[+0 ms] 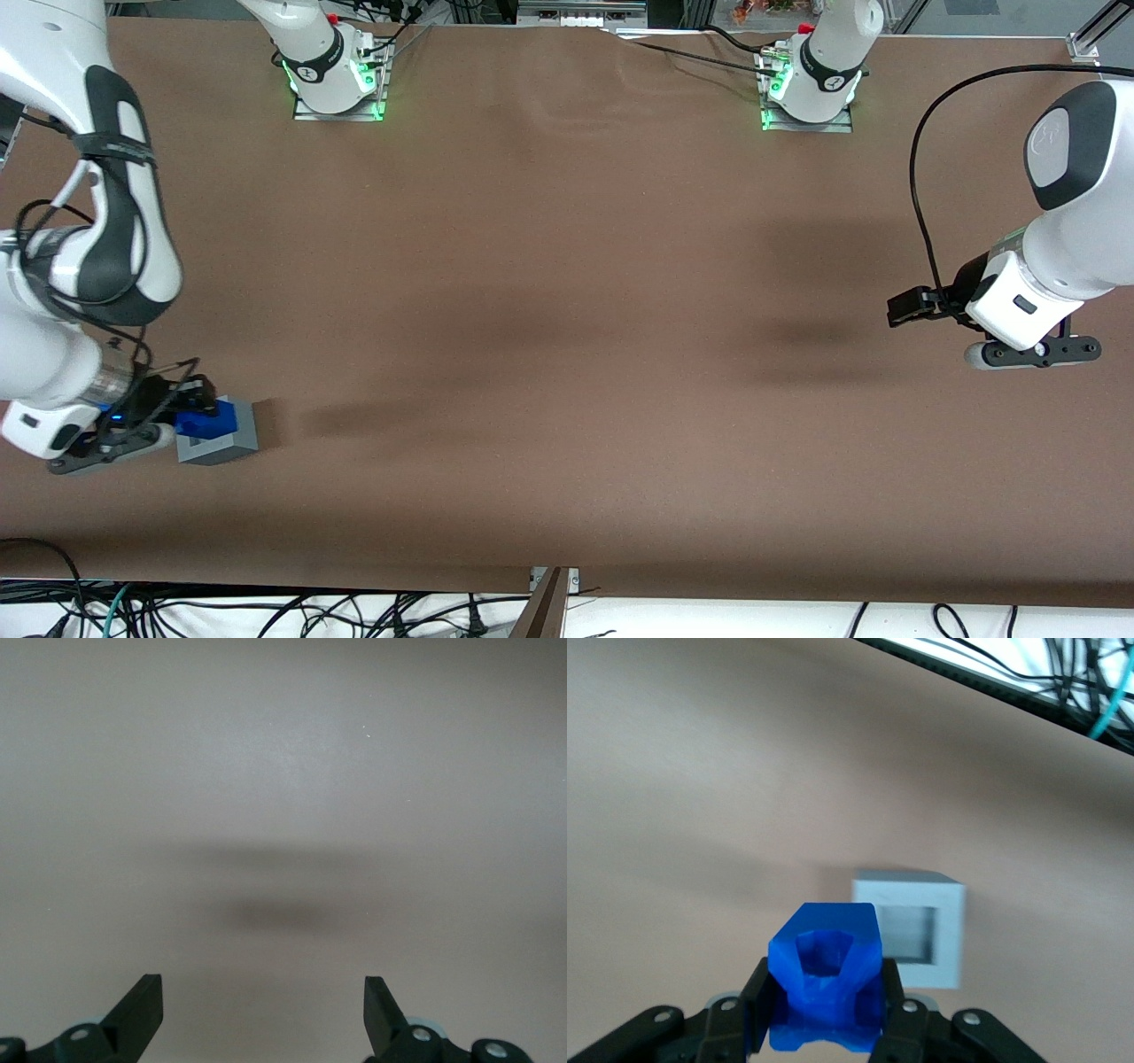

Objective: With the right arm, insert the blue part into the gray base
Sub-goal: 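Lift the blue block and carry it over the gray base's hole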

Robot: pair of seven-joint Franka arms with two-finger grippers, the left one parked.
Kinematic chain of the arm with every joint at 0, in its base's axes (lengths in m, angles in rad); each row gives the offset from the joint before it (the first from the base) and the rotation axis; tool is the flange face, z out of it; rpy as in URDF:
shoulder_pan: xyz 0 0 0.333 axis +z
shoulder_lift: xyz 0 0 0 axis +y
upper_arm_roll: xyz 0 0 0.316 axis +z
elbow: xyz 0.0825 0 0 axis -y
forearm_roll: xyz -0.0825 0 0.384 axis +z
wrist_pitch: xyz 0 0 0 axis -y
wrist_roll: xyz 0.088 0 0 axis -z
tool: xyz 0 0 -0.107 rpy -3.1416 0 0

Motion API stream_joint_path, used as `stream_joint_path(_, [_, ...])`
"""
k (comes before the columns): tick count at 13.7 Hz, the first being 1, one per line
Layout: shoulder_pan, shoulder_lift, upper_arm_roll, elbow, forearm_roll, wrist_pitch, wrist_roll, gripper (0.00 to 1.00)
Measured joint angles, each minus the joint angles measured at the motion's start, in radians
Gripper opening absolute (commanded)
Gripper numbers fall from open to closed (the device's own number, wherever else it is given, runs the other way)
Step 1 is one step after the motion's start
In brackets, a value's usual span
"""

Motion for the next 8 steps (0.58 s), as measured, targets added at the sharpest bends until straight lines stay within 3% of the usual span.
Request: stream_joint_path(8, [-0.054,0.09,0.001,0.0,0.0,0.073,-0.074,0.29])
